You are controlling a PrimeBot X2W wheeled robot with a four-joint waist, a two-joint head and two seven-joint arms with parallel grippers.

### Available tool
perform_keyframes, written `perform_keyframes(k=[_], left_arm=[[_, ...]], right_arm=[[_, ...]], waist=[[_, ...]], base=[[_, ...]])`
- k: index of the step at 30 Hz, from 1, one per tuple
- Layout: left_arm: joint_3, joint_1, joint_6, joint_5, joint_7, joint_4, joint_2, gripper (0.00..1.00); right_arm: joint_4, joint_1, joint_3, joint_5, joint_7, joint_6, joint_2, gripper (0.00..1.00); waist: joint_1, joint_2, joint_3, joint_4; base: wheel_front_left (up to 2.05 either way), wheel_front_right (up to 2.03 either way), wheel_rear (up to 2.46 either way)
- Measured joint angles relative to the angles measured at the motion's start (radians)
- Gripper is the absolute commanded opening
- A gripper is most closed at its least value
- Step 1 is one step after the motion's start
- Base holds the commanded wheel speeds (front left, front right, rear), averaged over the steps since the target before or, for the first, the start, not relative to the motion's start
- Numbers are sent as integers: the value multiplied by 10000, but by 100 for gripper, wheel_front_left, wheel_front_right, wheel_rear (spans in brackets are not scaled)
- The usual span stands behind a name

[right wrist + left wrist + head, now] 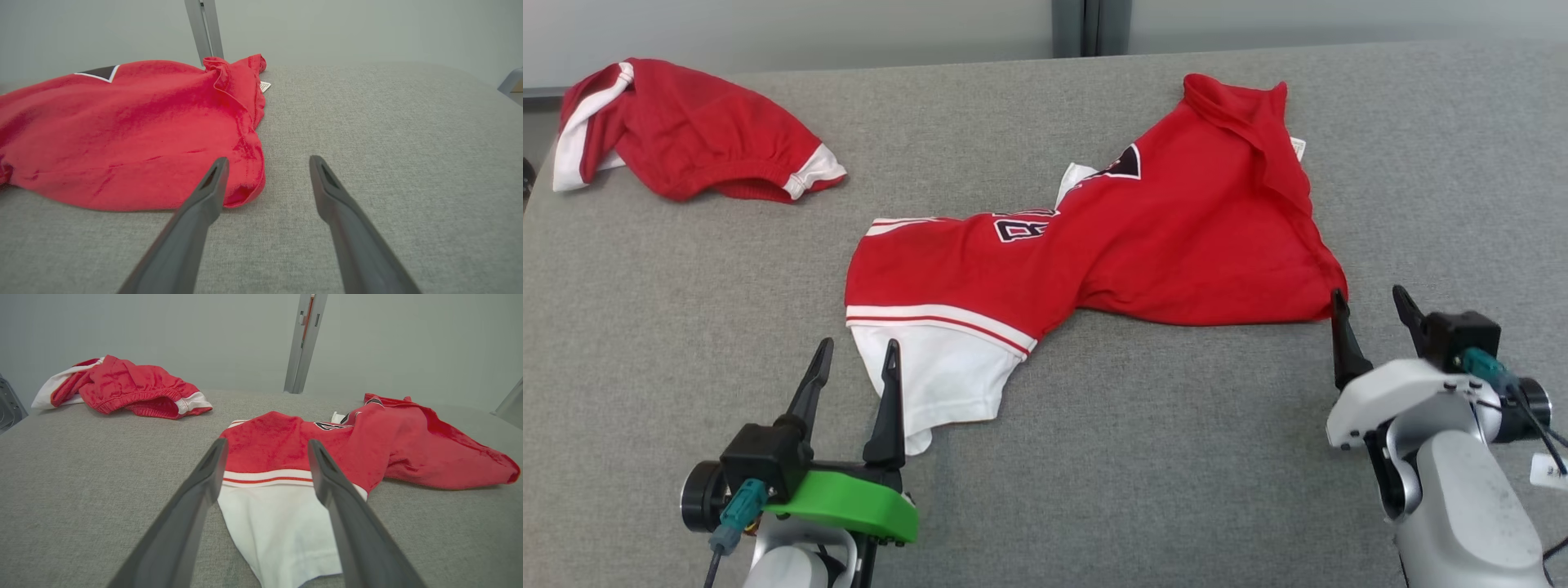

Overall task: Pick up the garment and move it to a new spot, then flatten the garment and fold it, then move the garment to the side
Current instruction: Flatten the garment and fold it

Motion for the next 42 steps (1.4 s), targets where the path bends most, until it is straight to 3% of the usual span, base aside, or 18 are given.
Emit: perform_keyframes(k=[7, 14, 15, 16, 19, 20, 23, 30, 36, 42], left_arm=[[-280, -149, 27, 77, -46, -169, -125, 100], [-336, -154, 69, 56, -153, -75, -180, 100], [-339, -155, 73, 48, -157, -52, -186, 100], [-341, -158, 75, 46, -159, -35, -192, 100], [-341, -169, 90, 31, -176, 6, -198, 100], [-337, -174, 109, 17, -205, 21, -196, 100], [-326, -178, 119, 17, -221, 44, -188, 100], [-349, -240, 132, 17, -245, 82, -127, 100], [-410, -274, 155, 17, -234, 119, -104, 100], [-431, -251, 217, 0, -184, 105, -31, 100]], right_arm=[[1179, -1688, 27, -322, 1801, 0, -604, 100], [1670, -2365, 779, 8, 3534, 0, -1110, 100], [1678, -2394, 915, 130, 3685, 0, -1189, 87], [1668, -2407, 991, 265, 3776, 0, -1221, 58], [1547, -2426, 1285, 646, 4013, 0, -1290, 11], [1484, -2426, 1371, 773, 4080, 0, -1325, 0], [1221, -2409, 1561, 1179, 4121, 0, -1411, 0], [121, -2671, 1845, 1879, 3039, 0, -1398, 0], [-1064, -2797, 1964, 3152, 2251, 0, -1181, 0], [-2525, -812, 2050, 4811, 2113, -2, -1218, 0]], waist=[[0, 0, 249, 337], [0, 0, 386, 667], [0, 0, 401, 700], [0, 0, 412, 723], [0, 0, 441, 769], [0, 0, 443, 771], [0, 0, 445, 743], [0, 0, 468, 531], [0, 0, 410, 353], [0, 0, 307, 165]], base=[[0, 0, 0], [0, 0, 0], [0, 0, 0], [0, 0, 0], [0, 0, 0], [0, 0, 0], [0, 0, 0], [0, 0, 0], [0, 0, 0], [0, 0, 0]])
